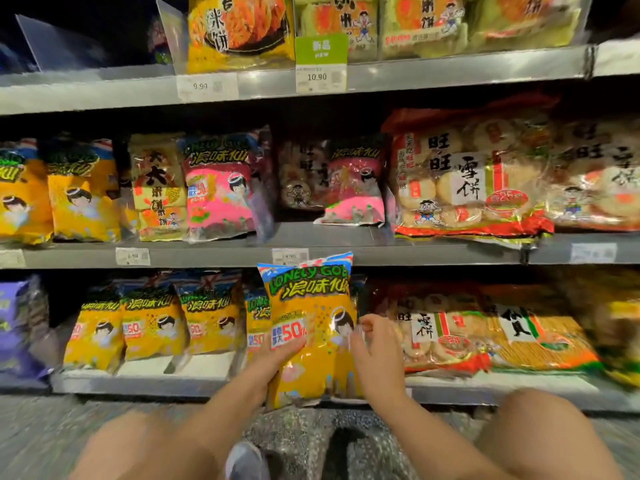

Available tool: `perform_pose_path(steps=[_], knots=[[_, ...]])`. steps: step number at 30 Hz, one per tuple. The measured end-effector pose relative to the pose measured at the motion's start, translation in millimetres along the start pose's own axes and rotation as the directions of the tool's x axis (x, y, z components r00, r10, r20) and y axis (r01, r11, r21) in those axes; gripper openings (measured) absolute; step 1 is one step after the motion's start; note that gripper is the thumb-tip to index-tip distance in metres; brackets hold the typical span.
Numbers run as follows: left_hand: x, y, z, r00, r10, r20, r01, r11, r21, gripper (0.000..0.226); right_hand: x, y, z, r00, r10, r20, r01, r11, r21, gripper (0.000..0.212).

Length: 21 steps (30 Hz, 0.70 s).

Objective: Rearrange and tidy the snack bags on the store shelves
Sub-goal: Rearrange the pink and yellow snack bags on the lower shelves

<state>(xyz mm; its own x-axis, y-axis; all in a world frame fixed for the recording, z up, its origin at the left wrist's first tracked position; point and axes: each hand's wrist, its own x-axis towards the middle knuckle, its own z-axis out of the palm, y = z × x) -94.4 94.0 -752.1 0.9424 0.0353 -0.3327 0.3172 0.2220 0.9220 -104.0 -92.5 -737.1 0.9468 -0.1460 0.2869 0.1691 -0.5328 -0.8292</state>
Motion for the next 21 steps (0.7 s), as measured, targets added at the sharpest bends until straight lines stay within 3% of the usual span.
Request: perform_pose_path(steps=[2, 4, 6, 8, 11, 13, 15, 17, 21], knots=[[5, -21, -7, 1.000, -0.022, -0.016, 0.023, 0.999, 0.044, 0.093, 3, 9, 5, 0.997, 0.039, 0.068, -0.037, 0.999, -0.035, 0.027], [7, -37, -7, 0.997, -0.068, -0.046, 0.069, 0.998, 0.014, 0.050, 9, 18, 10, 0.989, 0.060, 0.132, -0.047, 0.994, -0.101, 0.025], [18, -50, -8, 0.992, -0.107, -0.063, 0.107, 0.994, -0.007, 0.029, 18, 26, 16, 0.965, 0.105, 0.239, -0.067, 0.984, -0.165, 0.028], [35, -58, -8, 0.992, -0.110, -0.062, 0.110, 0.994, 0.000, 0.036, 31, 35, 21, 0.928, 0.168, 0.331, -0.110, 0.976, -0.188, 0.032], [72, -65, -9, 0.991, -0.111, -0.073, 0.114, 0.993, 0.039, 0.069, 54, 53, 32, 0.900, 0.188, 0.394, -0.101, 0.968, -0.232, 0.027], [99, -70, -7, 0.990, -0.123, -0.065, 0.125, 0.991, 0.037, 0.079, 70, 66, 40, 0.881, 0.193, 0.431, -0.085, 0.963, -0.257, 0.022], [125, -75, -4, 0.991, -0.123, -0.058, 0.125, 0.991, 0.041, 0.061, 86, 79, 50, 0.854, 0.198, 0.480, -0.055, 0.954, -0.295, 0.018], [149, -78, 0, 0.993, -0.095, -0.075, 0.100, 0.993, 0.069, 0.033, 102, 91, 60, 0.815, 0.218, 0.536, -0.046, 0.948, -0.314, 0.029], [183, -80, 11, 0.992, 0.031, -0.122, -0.012, 0.988, 0.156, 0.034, 122, 114, 83, 0.750, 0.265, 0.606, -0.041, 0.933, -0.357, 0.056]])
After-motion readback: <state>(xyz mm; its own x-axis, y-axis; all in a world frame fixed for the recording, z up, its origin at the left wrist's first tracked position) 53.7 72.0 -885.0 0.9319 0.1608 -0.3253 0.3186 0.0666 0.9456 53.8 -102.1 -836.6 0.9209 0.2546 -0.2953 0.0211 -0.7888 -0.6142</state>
